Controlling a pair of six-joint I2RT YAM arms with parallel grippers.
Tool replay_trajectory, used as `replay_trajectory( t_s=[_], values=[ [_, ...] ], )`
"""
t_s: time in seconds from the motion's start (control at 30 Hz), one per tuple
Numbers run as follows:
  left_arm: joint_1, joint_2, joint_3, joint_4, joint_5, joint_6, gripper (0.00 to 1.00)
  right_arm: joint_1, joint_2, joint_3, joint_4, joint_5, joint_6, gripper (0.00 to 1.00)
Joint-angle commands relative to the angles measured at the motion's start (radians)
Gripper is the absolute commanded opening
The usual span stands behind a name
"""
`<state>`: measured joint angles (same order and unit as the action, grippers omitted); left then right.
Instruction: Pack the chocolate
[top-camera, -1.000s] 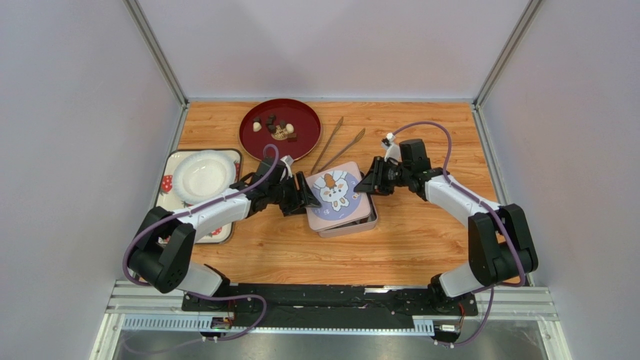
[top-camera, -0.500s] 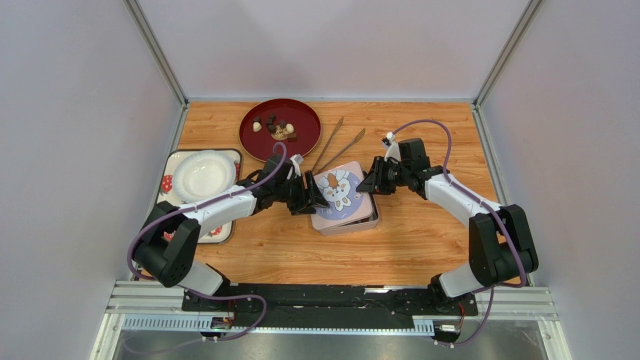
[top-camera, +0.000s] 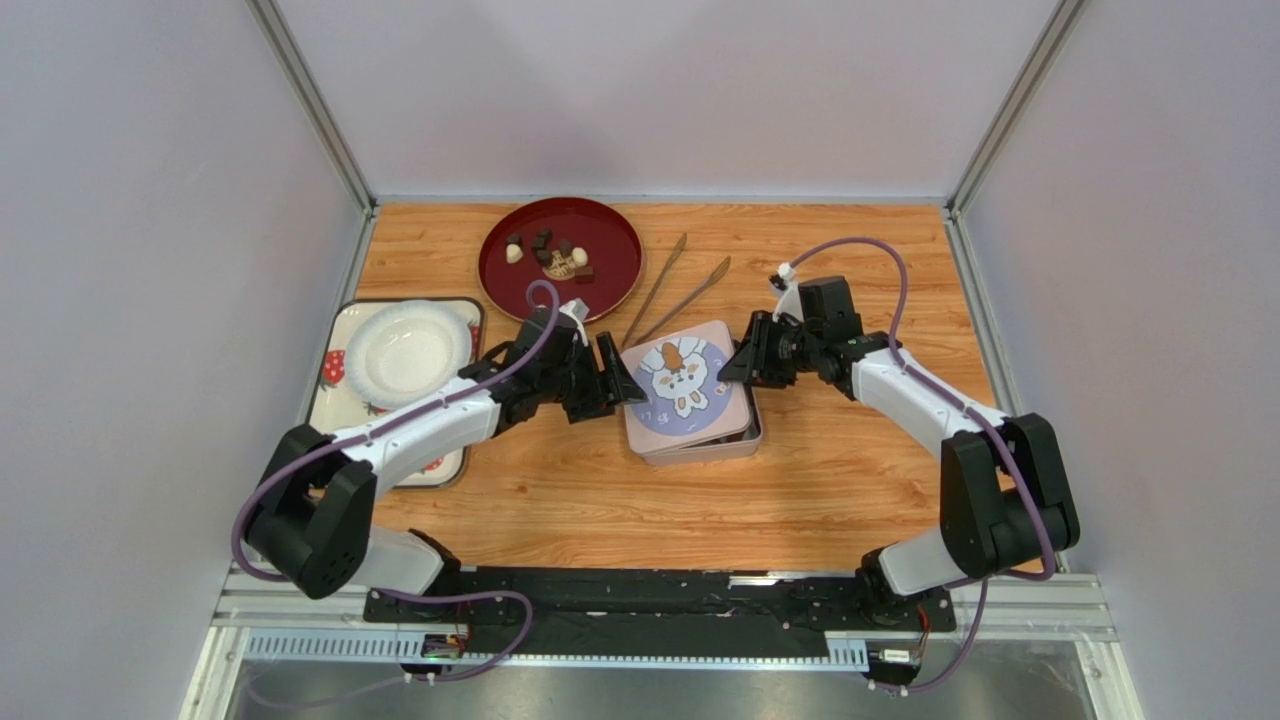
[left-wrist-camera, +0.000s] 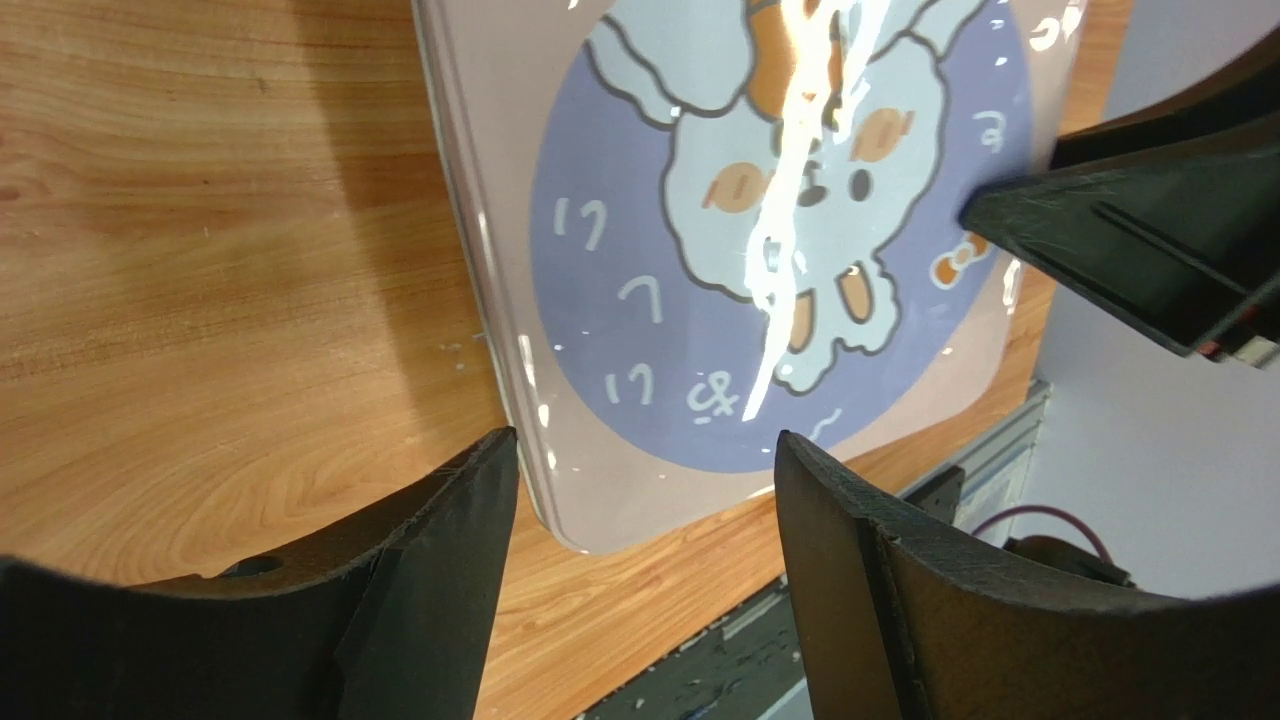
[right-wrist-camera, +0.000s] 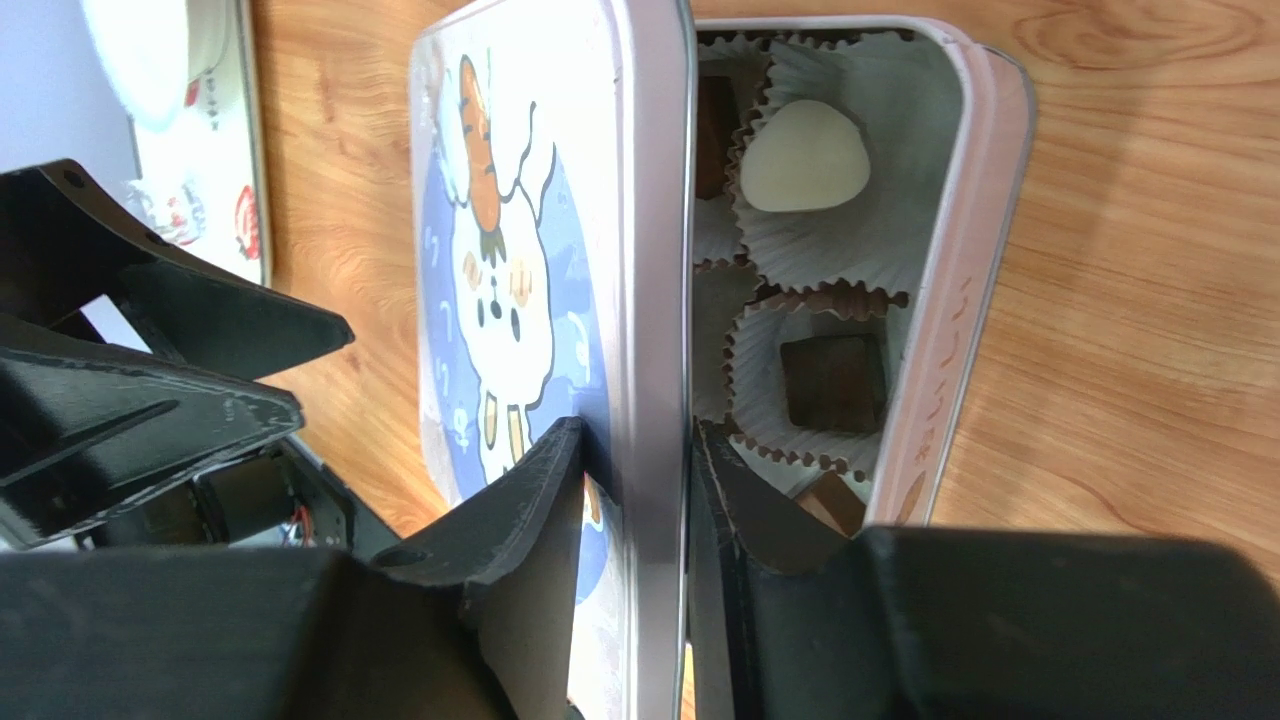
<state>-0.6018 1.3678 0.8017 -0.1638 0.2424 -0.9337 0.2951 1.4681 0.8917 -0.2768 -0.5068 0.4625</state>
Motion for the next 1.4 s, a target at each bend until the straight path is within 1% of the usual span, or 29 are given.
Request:
replay_trajectory(
  t_s=[0.0, 0.13, 0.27, 0.43, 0.53, 0.7, 0.73, 0.83, 1.0, 1.1, 1.13, 1.23, 1.37],
  values=[
    [-0.003, 0.092, 0.034, 0.02, -0.002, 0.006, 0.72, -0.007, -0.02, 0.001, -0.038, 0.139, -0.05, 0.34],
    [-0.001, 0.131, 0.031, 0.073, 0.001, -0.01, 0.72, -0.005, -0.022, -0.005, -0.039, 0.149, -0.05, 0.37],
    [-0.003, 0.171, 0.054, 0.109, 0.054, -0.013, 0.72, -0.007, -0.026, -0.01, -0.039, 0.16, -0.047, 0.45],
    [-0.004, 0.201, 0.07, 0.129, 0.106, -0.011, 0.72, -0.005, -0.038, -0.011, -0.042, 0.165, -0.047, 0.51],
    [-0.006, 0.198, 0.076, 0.118, 0.11, -0.008, 0.72, -0.005, -0.058, -0.008, -0.05, 0.178, -0.047, 0.55],
    [-0.01, 0.2, 0.108, 0.054, 0.092, 0.021, 0.72, -0.005, -0.091, 0.004, -0.078, 0.26, -0.047, 0.66],
    [-0.01, 0.201, 0.114, 0.05, 0.095, 0.022, 0.72, -0.005, -0.089, 0.004, -0.081, 0.264, -0.044, 0.68],
    [-0.013, 0.209, 0.129, 0.044, 0.094, 0.015, 0.72, -0.004, -0.066, 0.003, -0.07, 0.245, -0.035, 0.71],
    [-0.021, 0.22, 0.159, 0.024, 0.089, 0.007, 0.72, -0.004, -0.034, -0.017, -0.044, 0.202, -0.012, 0.72],
    [-0.027, 0.221, 0.172, 0.015, 0.081, 0.01, 0.72, -0.004, -0.019, -0.019, -0.042, 0.2, -0.01, 0.69],
    [-0.029, 0.221, 0.174, 0.014, 0.078, 0.009, 0.72, -0.004, -0.014, -0.019, -0.042, 0.2, -0.008, 0.66],
    [-0.032, 0.223, 0.174, 0.003, 0.077, 0.013, 0.72, -0.005, -0.006, -0.019, -0.039, 0.203, -0.008, 0.6],
    [-0.032, 0.214, 0.153, 0.003, 0.071, 0.013, 0.72, -0.005, -0.003, -0.02, -0.041, 0.202, -0.012, 0.58]
  ],
)
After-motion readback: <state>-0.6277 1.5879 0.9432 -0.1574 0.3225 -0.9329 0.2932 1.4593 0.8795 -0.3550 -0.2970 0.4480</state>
